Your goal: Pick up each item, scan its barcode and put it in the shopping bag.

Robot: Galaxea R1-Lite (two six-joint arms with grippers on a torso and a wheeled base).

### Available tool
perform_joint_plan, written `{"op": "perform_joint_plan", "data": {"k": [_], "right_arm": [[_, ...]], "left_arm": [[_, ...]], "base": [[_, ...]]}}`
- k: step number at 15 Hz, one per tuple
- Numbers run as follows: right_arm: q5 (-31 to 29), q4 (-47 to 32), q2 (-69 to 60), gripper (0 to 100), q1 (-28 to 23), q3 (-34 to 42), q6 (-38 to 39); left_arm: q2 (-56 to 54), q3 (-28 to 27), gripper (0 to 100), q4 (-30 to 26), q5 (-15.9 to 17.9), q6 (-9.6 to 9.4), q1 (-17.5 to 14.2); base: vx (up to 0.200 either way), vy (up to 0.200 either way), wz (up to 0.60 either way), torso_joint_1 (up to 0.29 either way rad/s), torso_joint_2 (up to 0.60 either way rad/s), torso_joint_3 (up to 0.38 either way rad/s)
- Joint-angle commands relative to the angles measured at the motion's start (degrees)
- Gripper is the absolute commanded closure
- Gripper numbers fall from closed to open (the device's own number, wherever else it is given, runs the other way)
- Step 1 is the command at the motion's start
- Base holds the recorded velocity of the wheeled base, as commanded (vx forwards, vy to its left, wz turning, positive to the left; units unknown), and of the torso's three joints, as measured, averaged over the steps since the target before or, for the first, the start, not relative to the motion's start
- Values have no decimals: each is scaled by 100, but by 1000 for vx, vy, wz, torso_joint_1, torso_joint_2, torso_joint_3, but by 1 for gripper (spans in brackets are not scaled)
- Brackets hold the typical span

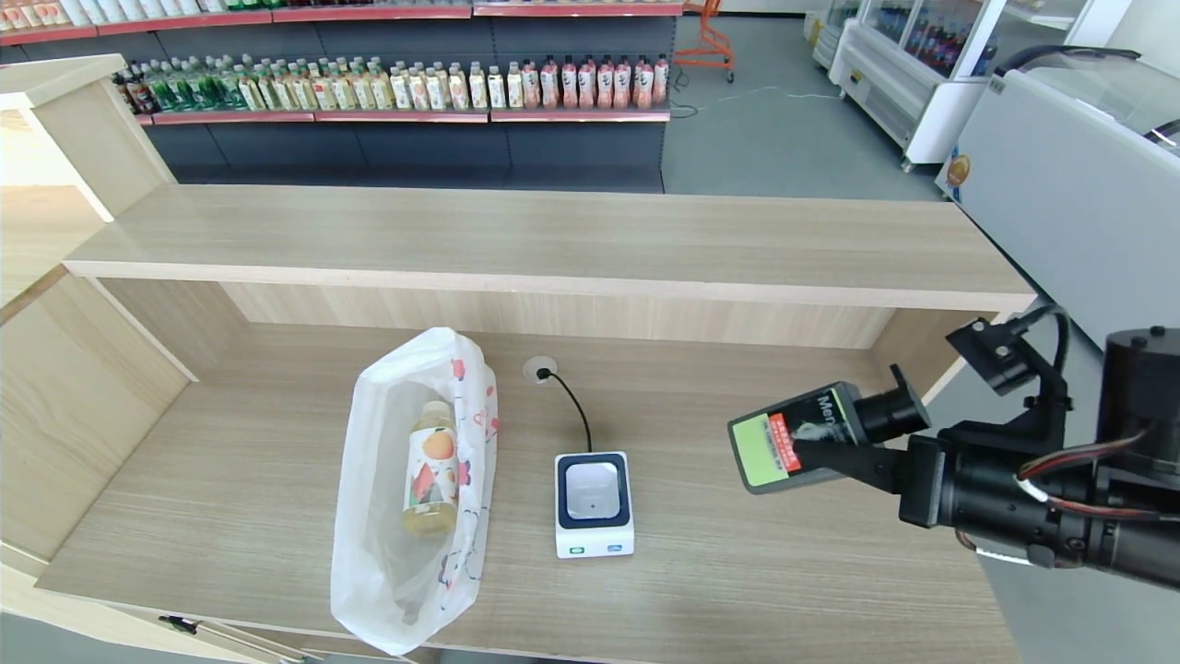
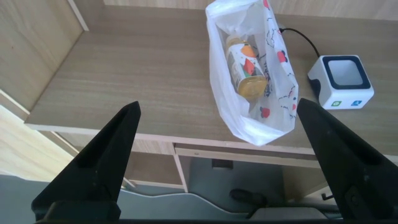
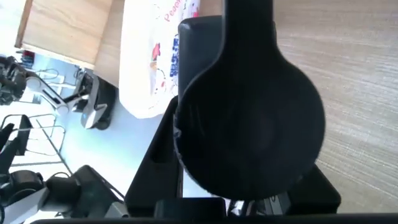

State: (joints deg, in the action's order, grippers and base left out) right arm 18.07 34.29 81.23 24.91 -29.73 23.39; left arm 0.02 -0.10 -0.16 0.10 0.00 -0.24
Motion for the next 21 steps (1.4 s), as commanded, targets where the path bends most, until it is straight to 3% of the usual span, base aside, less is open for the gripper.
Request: {"op": "perform_joint_plan", "data": {"k": [1, 9, 20, 21], "right_arm": [[4, 34, 790, 100, 41, -244, 192], [4, 34, 1132, 100, 498, -340, 394], [-392, 34, 1677, 100, 498, -446, 368], [-919, 34, 2082, 100, 480, -507, 324]], "left_arm": [[-2, 1, 0, -2, -1, 0, -2], [-2, 1, 0, -2, -1, -18, -2], [-2, 1, 0, -2, -1, -18, -2], [-2, 1, 0, -2, -1, -18, -2]], "base": [[0, 0, 0, 0, 0, 0], [0, 0, 0, 0, 0, 0], [0, 200, 0, 3, 5, 4], [0, 200, 0, 2, -2, 2]]}}
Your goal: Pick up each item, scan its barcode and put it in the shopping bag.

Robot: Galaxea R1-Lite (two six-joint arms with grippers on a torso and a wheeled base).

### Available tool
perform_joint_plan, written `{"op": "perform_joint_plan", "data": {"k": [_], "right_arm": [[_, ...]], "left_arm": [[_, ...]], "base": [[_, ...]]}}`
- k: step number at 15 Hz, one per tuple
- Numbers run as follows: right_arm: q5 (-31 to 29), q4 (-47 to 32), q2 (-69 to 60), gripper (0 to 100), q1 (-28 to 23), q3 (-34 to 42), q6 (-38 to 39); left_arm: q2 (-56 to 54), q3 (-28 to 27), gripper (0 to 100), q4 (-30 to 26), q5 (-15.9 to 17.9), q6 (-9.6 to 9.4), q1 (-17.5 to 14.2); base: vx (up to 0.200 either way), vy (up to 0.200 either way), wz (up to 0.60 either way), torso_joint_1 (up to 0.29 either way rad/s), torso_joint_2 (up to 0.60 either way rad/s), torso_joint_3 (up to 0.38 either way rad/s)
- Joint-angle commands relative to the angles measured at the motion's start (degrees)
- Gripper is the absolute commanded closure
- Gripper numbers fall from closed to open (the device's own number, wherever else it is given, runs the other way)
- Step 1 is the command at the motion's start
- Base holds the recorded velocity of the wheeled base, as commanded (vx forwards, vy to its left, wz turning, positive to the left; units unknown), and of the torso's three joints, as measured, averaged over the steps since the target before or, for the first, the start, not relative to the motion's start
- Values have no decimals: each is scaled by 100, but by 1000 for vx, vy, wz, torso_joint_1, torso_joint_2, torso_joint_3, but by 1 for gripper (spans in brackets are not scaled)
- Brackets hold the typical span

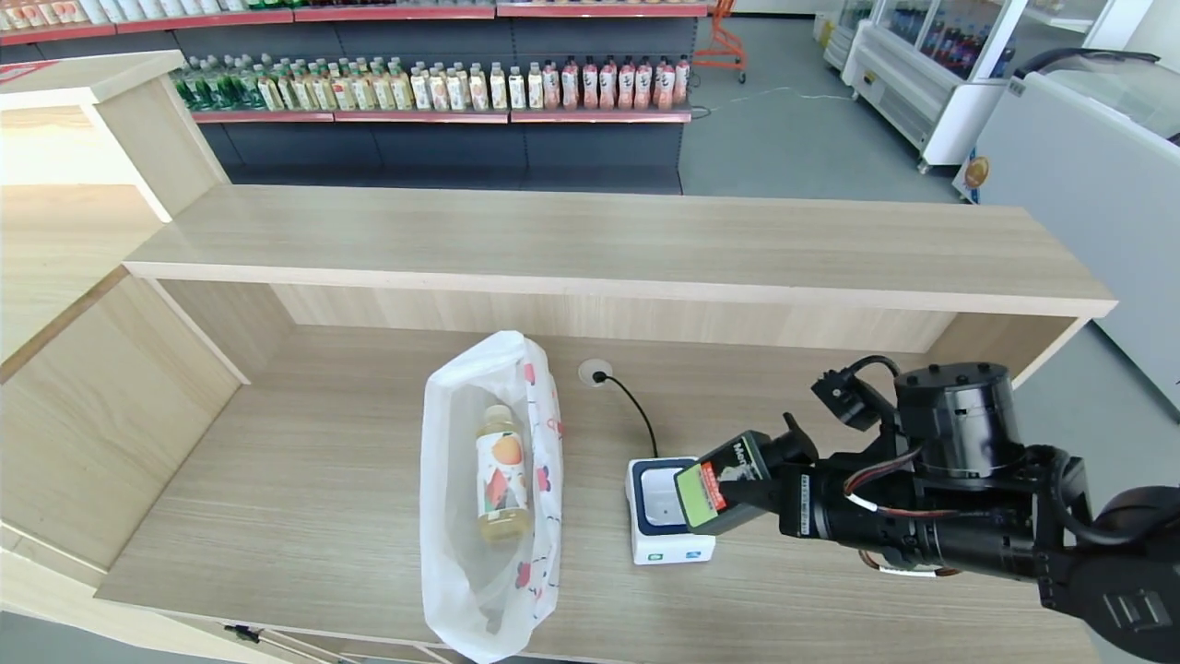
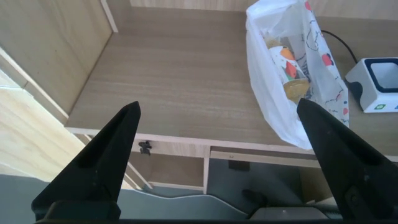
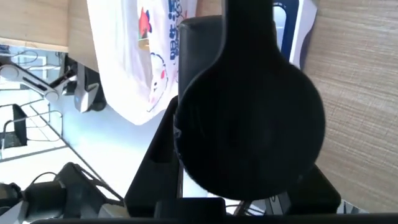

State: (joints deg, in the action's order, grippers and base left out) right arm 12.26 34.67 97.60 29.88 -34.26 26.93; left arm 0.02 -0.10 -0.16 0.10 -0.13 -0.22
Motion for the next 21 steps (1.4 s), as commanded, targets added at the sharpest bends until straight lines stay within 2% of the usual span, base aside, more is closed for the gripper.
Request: {"op": "perform_joint_plan", "data": {"k": [1, 8, 21], "right_arm": [[-488, 5, 603, 100, -26, -134, -30], [-655, -4, 1306, 100, -35, -749, -30], [-673, 5, 1640, 100, -44, -934, -153]], "left_arm": [[-2, 1, 0, -2, -1, -4, -4], [-2, 1, 0, -2, -1, -4, -4], [-2, 1, 0, -2, -1, -4, -4]], "base": [[0, 0, 0, 0, 0, 0], [0, 0, 0, 0, 0, 0], [0, 0, 0, 0, 0, 0]]}}
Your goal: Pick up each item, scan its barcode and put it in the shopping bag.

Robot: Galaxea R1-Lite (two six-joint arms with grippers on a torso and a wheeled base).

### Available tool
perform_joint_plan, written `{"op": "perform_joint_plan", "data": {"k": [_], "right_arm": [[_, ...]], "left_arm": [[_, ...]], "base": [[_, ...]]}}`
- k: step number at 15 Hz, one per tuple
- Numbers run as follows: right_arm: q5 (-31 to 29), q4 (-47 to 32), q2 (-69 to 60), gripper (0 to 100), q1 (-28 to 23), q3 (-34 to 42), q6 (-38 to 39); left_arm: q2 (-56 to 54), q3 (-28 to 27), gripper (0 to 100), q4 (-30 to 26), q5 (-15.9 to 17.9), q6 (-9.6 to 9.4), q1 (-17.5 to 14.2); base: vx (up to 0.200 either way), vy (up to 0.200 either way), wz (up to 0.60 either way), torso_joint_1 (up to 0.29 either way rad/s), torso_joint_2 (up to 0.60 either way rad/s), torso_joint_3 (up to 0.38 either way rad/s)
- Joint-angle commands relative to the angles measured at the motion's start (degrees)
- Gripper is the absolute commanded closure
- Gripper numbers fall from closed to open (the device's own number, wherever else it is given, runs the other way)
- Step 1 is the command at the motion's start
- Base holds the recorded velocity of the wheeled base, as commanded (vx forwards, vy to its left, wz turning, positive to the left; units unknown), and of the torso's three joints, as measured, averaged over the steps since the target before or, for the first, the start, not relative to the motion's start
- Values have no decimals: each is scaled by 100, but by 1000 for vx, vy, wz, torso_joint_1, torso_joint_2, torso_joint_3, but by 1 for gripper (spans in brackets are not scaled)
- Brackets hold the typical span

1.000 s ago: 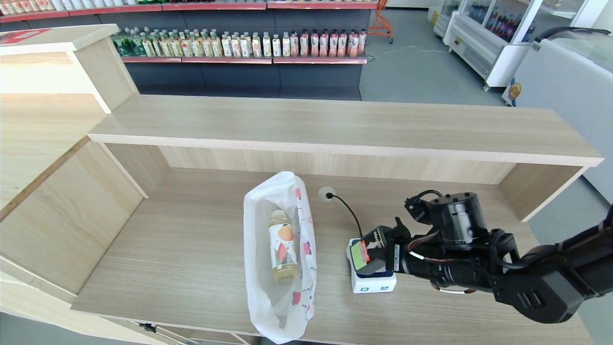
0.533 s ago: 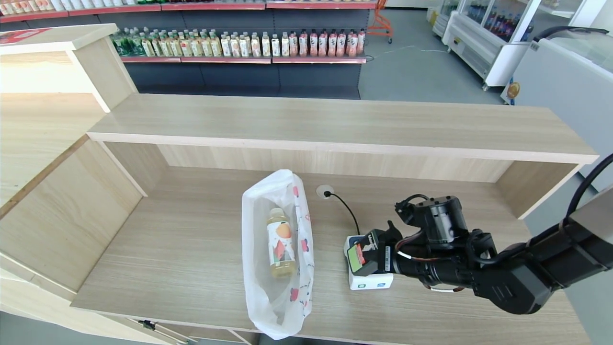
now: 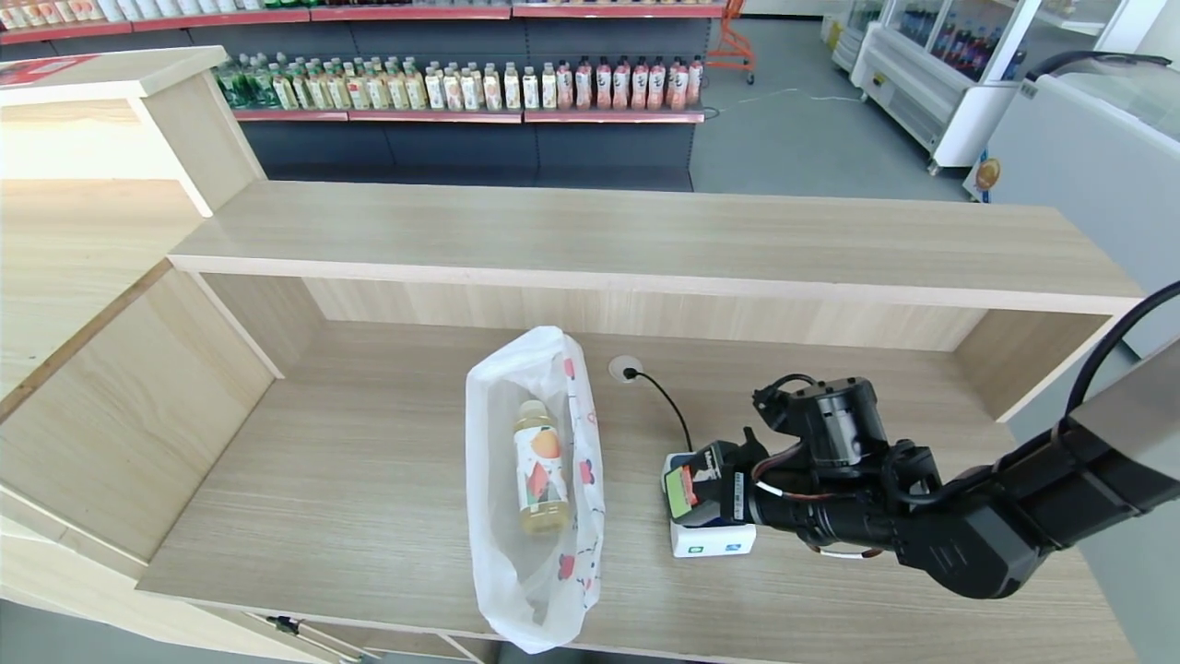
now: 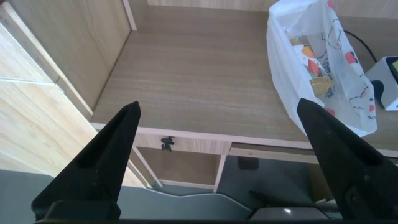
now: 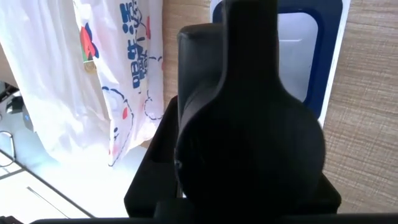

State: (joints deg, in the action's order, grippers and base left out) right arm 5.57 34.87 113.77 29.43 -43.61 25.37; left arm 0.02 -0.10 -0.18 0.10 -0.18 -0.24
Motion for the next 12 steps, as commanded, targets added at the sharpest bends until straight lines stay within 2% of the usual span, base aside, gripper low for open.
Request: {"op": "perform_joint_plan", "data": {"k": [1, 4, 6, 8, 10, 12], "right_arm": [[-3, -15, 31, 100, -7, 1, 3], [-12, 12, -92, 100, -16, -16, 12], [-118, 214, -734, 100, -16, -87, 179], [-144, -129, -1859, 100, -209, 256, -735], [-179, -120, -2316, 100, -324, 608, -1834], [-153, -59, -2527, 100, -315, 810, -2185]], "left_arm": [[-2, 1, 0, 1, -1, -8, -2], [-2, 1, 0, 1, -1, -8, -2], [-2, 1, 0, 1, -1, -17, -2], [-2, 1, 0, 1, -1, -17, -2], [-2, 1, 0, 1, -1, -17, -2], [-2, 1, 0, 1, -1, -17, -2]], "base": [[0, 0, 0, 0, 0, 0], [0, 0, 0, 0, 0, 0], [0, 0, 0, 0, 0, 0], [0, 0, 0, 0, 0, 0], [0, 0, 0, 0, 0, 0], [0, 0, 0, 0, 0, 0]]}}
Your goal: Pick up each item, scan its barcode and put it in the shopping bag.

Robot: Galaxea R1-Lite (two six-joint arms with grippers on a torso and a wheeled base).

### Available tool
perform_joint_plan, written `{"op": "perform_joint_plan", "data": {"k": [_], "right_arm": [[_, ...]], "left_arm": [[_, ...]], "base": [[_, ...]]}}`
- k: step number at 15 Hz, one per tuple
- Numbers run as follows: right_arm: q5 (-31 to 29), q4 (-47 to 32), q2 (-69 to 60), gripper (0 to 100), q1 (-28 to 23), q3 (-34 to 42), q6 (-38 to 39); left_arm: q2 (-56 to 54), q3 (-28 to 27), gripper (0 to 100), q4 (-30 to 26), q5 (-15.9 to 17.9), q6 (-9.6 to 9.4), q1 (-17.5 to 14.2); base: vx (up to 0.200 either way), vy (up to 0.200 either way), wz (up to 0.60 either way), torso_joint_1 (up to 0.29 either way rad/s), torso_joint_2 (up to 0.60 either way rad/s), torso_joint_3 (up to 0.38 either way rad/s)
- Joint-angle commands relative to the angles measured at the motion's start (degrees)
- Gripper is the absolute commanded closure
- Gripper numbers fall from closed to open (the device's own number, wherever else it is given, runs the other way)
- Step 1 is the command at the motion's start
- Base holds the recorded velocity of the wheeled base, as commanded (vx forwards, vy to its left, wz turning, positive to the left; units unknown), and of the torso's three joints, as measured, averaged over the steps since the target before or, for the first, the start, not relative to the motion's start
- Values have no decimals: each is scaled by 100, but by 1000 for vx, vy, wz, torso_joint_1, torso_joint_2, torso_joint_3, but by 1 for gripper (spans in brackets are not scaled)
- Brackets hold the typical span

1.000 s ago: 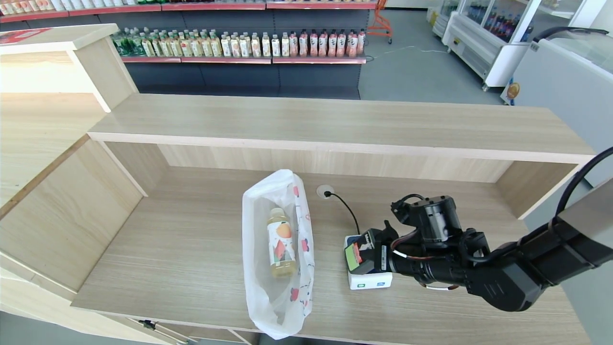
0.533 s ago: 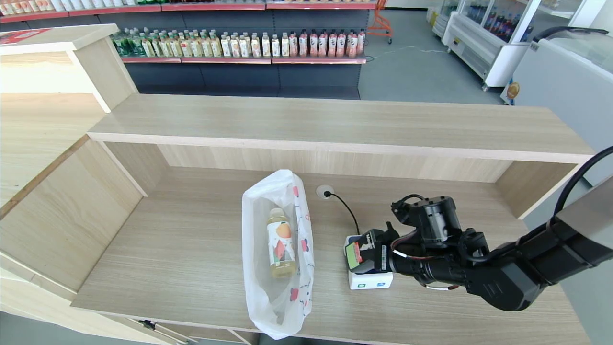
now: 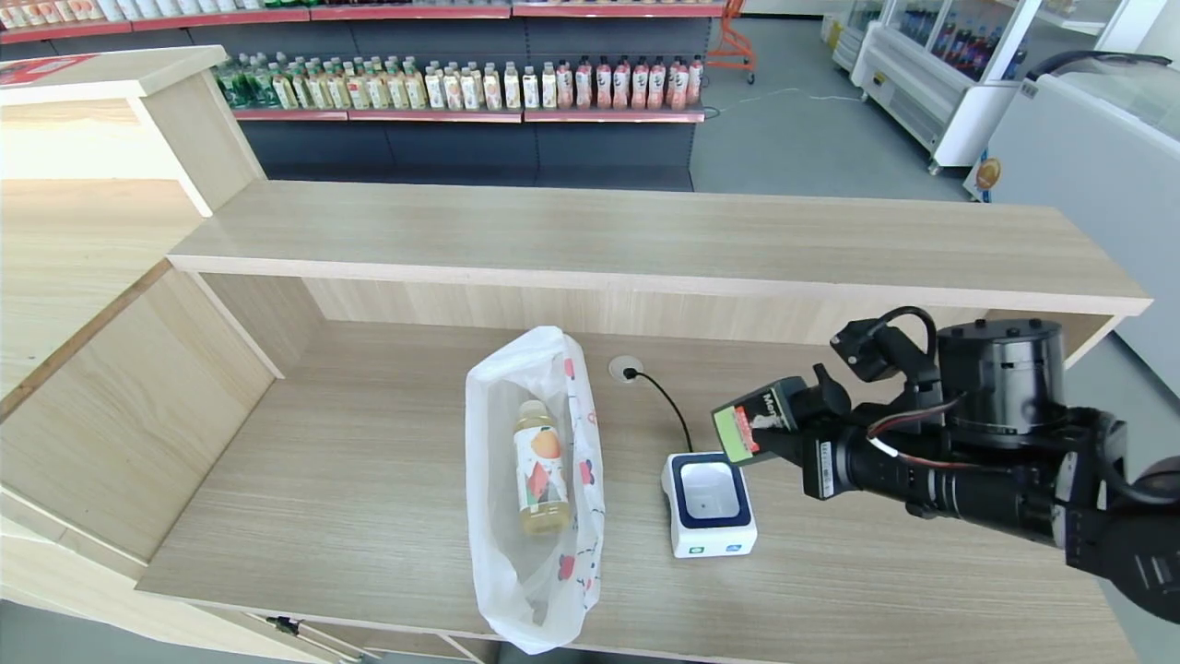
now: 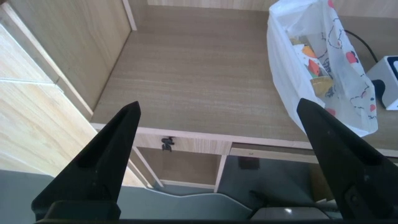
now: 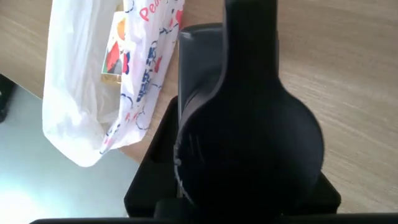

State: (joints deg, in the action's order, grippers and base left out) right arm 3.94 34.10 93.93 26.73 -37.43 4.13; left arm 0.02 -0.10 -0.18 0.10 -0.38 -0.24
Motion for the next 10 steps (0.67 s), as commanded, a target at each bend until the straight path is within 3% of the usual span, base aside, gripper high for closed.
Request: {"op": "perform_joint_plan", "data": {"k": [1, 2, 5, 8, 10], "right_arm": [[28, 18, -595, 100, -10, 165, -35], [46, 18, -604, 100, 51, 77, 70], [336, -8, -577, 100, 60, -142, 589], [520, -131, -340, 100, 165, -239, 1125], [573, -131, -6, 100, 271, -371, 1213]], "left_arm": [[-2, 1, 0, 1, -1, -50, -2], [-2, 1, 0, 9, 8, -156, -2], [-2, 1, 0, 9, -1, -173, -2], [-2, 1, 0, 18, 8, -384, -2], [-2, 1, 0, 18, 8, -323, -2]], "base": [[0, 0, 0, 0, 0, 0], [0, 200, 0, 2, -2, 2], [0, 200, 0, 5, 1, 4], [0, 200, 0, 7, 4, 1], [0, 200, 0, 0, 7, 2]]}}
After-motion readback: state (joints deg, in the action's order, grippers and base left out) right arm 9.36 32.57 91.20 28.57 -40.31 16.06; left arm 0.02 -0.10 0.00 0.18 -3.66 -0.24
